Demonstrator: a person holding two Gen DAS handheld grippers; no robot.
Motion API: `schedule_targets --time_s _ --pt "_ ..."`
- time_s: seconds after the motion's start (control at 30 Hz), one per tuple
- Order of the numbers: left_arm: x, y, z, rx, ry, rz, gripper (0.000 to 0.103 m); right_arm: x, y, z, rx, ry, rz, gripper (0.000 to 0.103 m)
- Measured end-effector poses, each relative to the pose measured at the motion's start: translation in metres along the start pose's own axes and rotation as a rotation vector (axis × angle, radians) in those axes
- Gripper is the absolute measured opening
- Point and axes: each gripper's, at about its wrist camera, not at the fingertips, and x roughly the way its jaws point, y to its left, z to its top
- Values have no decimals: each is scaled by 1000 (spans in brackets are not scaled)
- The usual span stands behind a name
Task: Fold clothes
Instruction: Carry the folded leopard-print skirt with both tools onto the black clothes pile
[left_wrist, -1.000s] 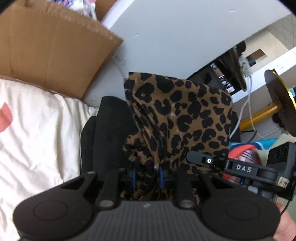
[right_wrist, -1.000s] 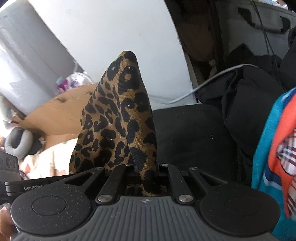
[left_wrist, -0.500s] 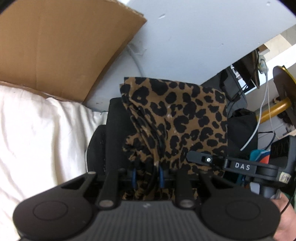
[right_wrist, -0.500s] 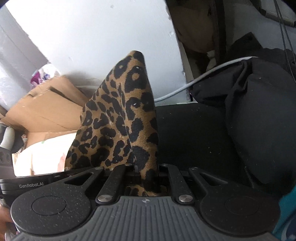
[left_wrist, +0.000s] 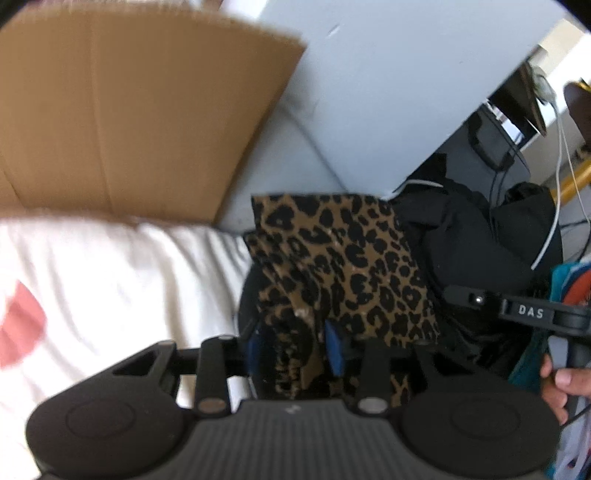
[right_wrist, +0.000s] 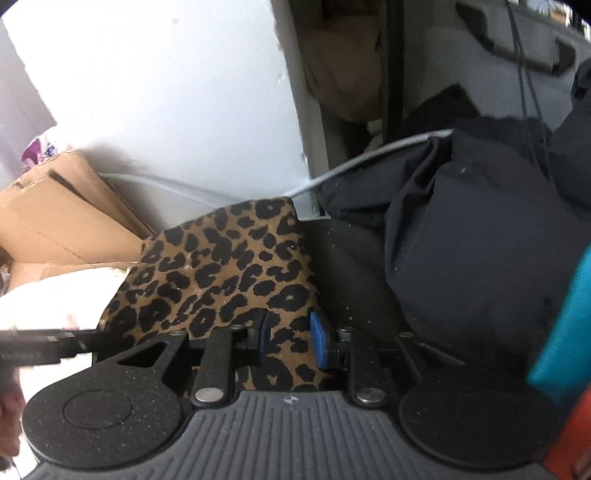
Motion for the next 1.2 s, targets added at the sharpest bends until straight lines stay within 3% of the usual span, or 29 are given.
schedule_targets --time_s 0.1,0.33,0.47,0.57,0.63,0.7,0.9,1.2 --pt "-12 -6 9 43 -43 10 38 -11 4 -6 -8 -44 15 25" --pt "-5 -33 15 155 -78 -61 12 -12 21 -17 -35 -83 95 25" --pt "21 -41 7 206 -36 -35 12 4 33 -23 -58 -74 123 25" --pt "33 -26 -1 171 -13 -16 11 13 40 -29 -80 -69 160 26" --pt "45 -22 -5 157 6 2 9 19 45 -33 -102 -67 160 35" --pt "49 -23 -7 146 -8 9 9 25 49 -37 -124 -60 156 36" --pt "39 -32 -9 192 -26 16 9 31 39 -53 -122 -53 143 38" --pt "18 -66 -25 246 -93 -21 13 3 22 -58 -99 -92 118 38"
